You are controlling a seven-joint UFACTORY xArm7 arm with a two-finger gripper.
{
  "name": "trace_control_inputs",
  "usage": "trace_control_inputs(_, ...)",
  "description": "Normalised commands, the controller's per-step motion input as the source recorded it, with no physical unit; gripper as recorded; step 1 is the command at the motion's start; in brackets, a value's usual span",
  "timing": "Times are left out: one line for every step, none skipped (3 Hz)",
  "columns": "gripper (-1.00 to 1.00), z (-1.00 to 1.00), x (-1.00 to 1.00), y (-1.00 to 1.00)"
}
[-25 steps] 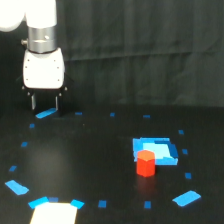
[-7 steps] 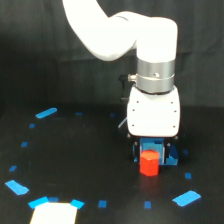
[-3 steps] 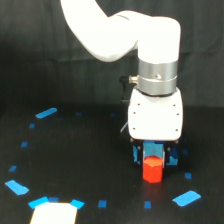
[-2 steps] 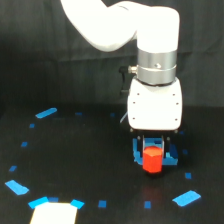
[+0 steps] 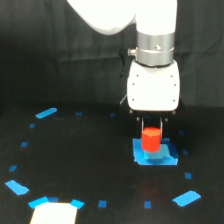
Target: Pick up the red object from the table
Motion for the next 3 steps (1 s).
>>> trace_control_inputs(-0.95, 1.0, 0.07, 0.61)
trace_control_inputs(-0.89, 1.0, -0.01, 0.68)
trace_control_inputs(-0.46, 1.0, 0.03, 1.0)
